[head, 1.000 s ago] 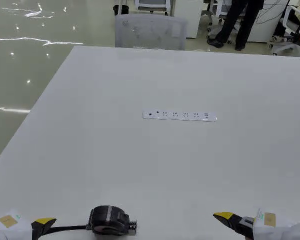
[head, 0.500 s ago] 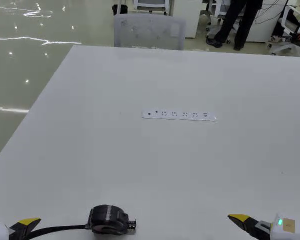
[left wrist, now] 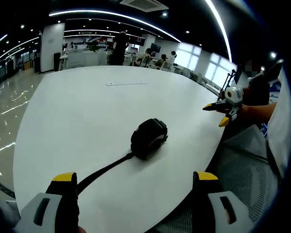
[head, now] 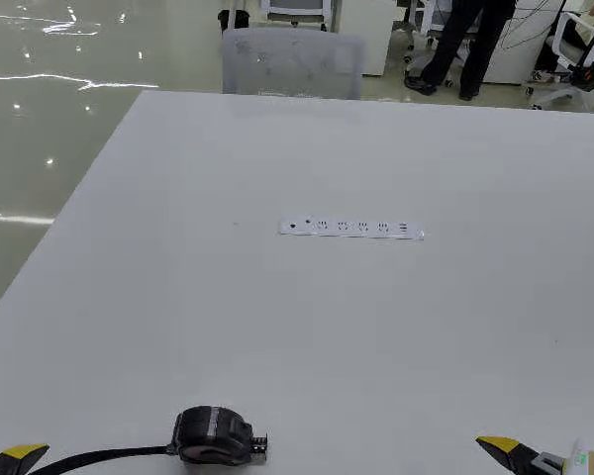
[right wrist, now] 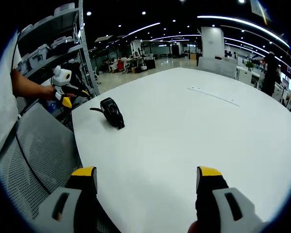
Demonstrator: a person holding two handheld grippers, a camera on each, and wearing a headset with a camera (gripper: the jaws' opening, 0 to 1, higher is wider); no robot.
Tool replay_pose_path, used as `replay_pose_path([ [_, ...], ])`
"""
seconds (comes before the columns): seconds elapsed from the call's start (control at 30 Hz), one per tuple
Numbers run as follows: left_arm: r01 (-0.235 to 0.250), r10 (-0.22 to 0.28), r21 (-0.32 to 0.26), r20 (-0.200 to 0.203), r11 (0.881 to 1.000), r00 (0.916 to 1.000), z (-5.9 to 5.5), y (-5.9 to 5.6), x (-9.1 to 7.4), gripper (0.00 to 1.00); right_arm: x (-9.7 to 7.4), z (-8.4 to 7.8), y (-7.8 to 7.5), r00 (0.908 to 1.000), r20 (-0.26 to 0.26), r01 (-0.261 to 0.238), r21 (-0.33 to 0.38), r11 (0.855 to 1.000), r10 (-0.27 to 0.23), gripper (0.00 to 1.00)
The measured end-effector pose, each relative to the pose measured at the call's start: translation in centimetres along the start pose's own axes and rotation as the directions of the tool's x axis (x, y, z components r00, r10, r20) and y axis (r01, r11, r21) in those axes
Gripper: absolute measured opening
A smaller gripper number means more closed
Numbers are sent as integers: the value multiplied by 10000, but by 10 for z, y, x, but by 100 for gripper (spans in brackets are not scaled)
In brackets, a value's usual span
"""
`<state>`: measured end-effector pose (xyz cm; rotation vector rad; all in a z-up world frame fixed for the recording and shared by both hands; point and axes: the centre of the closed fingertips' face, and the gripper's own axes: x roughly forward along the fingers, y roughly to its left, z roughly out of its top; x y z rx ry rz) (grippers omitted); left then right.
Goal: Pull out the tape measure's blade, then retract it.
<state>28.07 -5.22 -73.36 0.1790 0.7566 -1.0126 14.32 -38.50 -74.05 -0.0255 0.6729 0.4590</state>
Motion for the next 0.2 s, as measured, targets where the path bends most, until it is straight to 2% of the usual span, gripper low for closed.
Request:
replay_pose_path([
  [0.2, 4, -4, -2, 9, 10000, 10000, 1, 0, -2, 95, 0, -2, -1, 10000, -58, 39, -26, 10000, -39, 87],
])
